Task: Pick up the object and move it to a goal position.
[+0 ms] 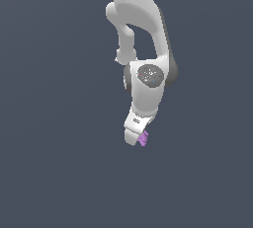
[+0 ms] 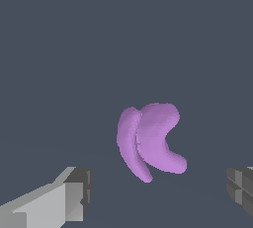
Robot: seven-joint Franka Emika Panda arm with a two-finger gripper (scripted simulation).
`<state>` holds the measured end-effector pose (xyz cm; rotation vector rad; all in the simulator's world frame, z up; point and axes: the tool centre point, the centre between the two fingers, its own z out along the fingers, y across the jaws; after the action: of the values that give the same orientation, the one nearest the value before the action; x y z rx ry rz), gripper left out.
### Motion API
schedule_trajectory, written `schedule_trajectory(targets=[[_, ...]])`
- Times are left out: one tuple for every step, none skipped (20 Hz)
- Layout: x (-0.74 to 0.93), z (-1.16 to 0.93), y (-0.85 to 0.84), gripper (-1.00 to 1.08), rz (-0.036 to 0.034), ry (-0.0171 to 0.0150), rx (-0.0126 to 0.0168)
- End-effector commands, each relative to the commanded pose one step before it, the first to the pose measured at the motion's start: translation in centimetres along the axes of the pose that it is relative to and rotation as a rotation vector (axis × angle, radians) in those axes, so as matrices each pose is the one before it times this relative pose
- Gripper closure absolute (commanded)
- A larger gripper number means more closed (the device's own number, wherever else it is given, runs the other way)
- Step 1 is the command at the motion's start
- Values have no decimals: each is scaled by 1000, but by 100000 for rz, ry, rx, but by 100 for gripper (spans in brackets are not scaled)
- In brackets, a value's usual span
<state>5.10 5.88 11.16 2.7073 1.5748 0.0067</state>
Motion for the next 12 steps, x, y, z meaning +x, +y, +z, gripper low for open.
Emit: schedule_trajectory(targets=[[239,541,33,-92,-5359,35,309],[74,182,10,-92,-1713,14,114],[67,166,10,-92,-1562,17,104],[59,150,11,-92,-1410,19,94],[54,134,9,-92,-1263,19,84],[47,119,9,-92,-1113,19,74],[40,103,8,-92,-963,18,64],[34,87,7,-92,-815,16,54],[29,71,6,-92,-668,14,44],[20,55,6,-92,-515,11,34],[16,39,3,-92,-371,8,25],[7,24,3,-92,-218,5,14]])
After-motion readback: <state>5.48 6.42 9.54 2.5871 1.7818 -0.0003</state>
